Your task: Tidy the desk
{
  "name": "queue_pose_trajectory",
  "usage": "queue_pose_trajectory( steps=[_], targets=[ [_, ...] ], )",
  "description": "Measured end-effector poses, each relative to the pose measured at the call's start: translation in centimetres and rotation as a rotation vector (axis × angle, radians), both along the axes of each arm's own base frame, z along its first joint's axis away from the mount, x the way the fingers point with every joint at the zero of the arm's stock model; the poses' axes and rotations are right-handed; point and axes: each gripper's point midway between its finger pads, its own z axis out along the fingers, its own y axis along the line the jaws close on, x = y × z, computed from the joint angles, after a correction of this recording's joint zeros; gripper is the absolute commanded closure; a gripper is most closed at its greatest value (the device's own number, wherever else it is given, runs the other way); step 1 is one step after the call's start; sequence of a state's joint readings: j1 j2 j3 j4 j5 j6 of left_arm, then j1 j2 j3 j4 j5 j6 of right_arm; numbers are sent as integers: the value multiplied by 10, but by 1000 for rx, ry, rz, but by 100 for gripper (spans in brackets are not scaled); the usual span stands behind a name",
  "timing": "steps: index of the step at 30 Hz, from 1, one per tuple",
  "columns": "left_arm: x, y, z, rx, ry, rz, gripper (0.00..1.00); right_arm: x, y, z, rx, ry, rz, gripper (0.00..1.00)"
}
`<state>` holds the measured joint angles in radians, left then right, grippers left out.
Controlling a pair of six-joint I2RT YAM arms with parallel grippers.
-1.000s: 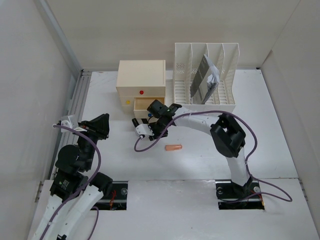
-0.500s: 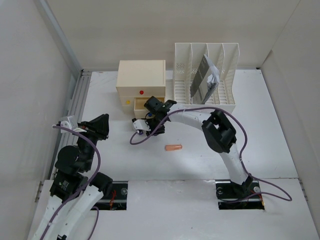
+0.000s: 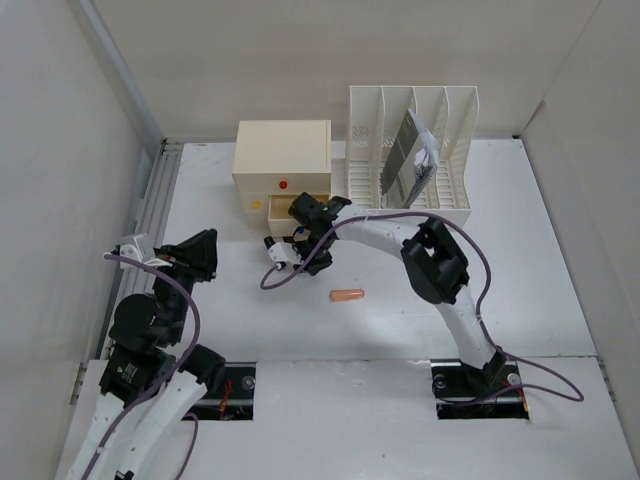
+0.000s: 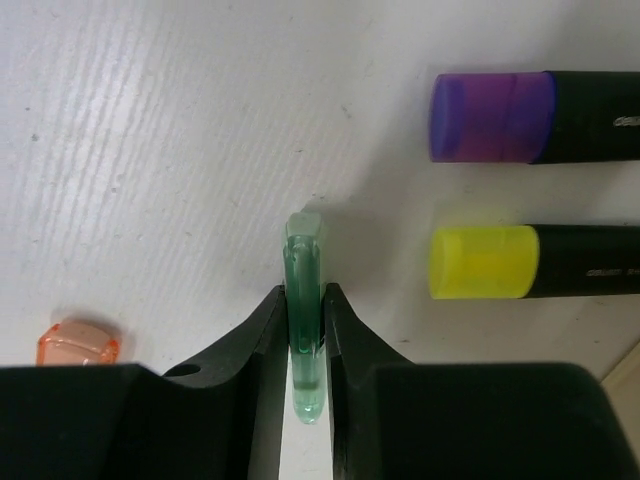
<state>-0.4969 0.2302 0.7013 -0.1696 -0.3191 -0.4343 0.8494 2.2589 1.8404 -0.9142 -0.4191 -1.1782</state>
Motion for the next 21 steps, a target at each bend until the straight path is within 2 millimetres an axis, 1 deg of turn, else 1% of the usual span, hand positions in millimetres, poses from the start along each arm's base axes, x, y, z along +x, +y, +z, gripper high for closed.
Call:
queue_pose_trajectory(
  steps=[4, 6, 7, 9, 12, 15, 17, 18, 19, 20, 21],
  targets=[
    [1, 0, -3, 5, 8, 2, 82, -11, -5, 5, -12, 22, -33, 100],
    [1, 0, -3, 4, 8, 4, 82, -14, -2, 18, 5, 18, -56, 100],
    [1, 1, -3, 4, 8, 6, 82, -15, 2, 30, 28, 6, -67, 100],
    [2, 1, -4, 5, 10, 9, 82, -12, 8, 63, 98, -35, -94, 100],
    [2, 1, -4, 5, 10, 8, 82, -2, 20, 136, 262, -148, -141, 100],
    [2, 1, -4, 4, 10, 7, 82, 11, 25, 209, 429, -283, -199, 100],
    [2, 1, -4, 3, 10, 6, 82, 21, 25, 248, 520, -368, -250, 100],
    [2, 0, -4, 2, 11, 5, 82, 26, 25, 262, 554, -403, -278, 100],
    [2, 0, -4, 2, 11, 5, 82, 32, 25, 272, 577, -434, -309, 100],
    [2, 0, -4, 2, 10, 5, 82, 38, 25, 278, 593, -458, -338, 100],
    [2, 0, -4, 2, 10, 5, 81, 45, 25, 280, 599, -477, -366, 100]
  ],
)
